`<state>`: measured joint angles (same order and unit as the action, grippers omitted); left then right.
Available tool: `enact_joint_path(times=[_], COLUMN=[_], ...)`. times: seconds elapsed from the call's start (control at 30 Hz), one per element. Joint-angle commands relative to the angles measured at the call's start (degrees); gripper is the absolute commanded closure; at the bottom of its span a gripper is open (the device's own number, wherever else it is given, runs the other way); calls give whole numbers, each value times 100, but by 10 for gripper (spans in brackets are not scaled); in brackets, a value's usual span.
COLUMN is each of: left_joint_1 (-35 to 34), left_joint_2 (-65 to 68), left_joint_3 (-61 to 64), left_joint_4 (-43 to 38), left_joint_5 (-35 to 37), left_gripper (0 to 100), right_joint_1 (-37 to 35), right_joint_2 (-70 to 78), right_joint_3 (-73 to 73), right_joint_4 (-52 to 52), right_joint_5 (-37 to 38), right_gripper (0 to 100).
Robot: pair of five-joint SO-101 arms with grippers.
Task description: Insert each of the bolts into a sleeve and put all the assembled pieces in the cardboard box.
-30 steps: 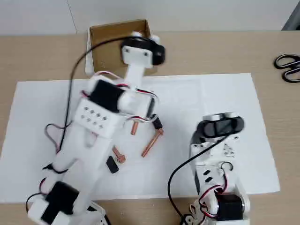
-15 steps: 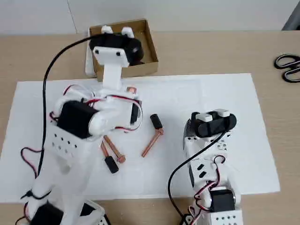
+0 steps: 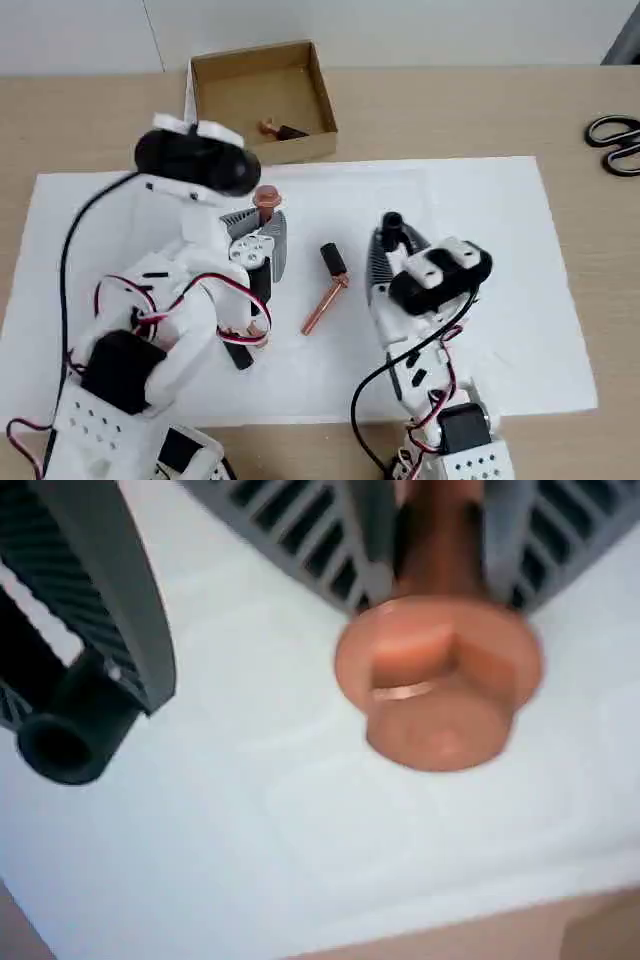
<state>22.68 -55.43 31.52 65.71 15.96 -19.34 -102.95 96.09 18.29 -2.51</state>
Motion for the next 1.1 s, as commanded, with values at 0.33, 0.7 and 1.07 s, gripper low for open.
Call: enact_joint_path(times=[0.33,0.7,1.07], left_joint_1=[-18,0,826], left_joint_2=[-1591,-2233,-2207], left_joint_3=[2114,2369,2360], left_joint_4=[-4378,-4422,-4422], left_joint_5=[-932,255,246], left_gripper=[994,994,994], right_joint_1=[-1209,-1253,-1253], right_joint_2=[-48,-48,-48], right_joint_3=[35,35,35], right_joint_4=[-620,-1543,-1534], right_joint_5=[1169,1055,1090], right_gripper=[994,994,994])
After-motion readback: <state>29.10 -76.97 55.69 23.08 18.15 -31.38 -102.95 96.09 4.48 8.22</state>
